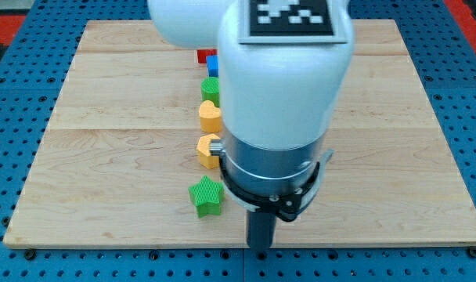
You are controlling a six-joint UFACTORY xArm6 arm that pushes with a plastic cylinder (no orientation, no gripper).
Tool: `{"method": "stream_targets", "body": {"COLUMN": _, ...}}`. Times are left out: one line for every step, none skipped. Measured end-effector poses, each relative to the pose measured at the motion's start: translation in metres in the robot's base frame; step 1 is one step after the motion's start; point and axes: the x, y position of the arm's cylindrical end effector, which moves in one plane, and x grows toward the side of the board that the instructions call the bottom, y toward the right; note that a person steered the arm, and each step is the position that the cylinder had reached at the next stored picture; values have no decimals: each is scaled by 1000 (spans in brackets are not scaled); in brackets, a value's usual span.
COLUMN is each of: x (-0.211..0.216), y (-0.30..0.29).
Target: Move green circle diagonally to the green star
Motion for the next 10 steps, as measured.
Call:
{"method": "stream_targets", "body": {"x": 1, "y": -63}}
{"method": "stream_targets", "body": {"x": 1, "y": -88}}
{"method": "stream_targets", "body": {"x": 1, "y": -93}}
{"method": "stream_targets", "body": {"x": 1, "y": -92}}
{"method": "stream_targets", "body": {"x": 1, "y": -92}}
{"method": "stream_targets", "body": {"x": 1, "y": -92}}
{"method": "stream_targets", "body": {"x": 1, "y": -92}}
{"method": "stream_targets", "body": {"x": -11, "y": -93}}
{"method": "stream_targets", "body": {"x": -23, "y": -94}}
{"method": "stream_targets", "body": {"x": -26, "y": -94}}
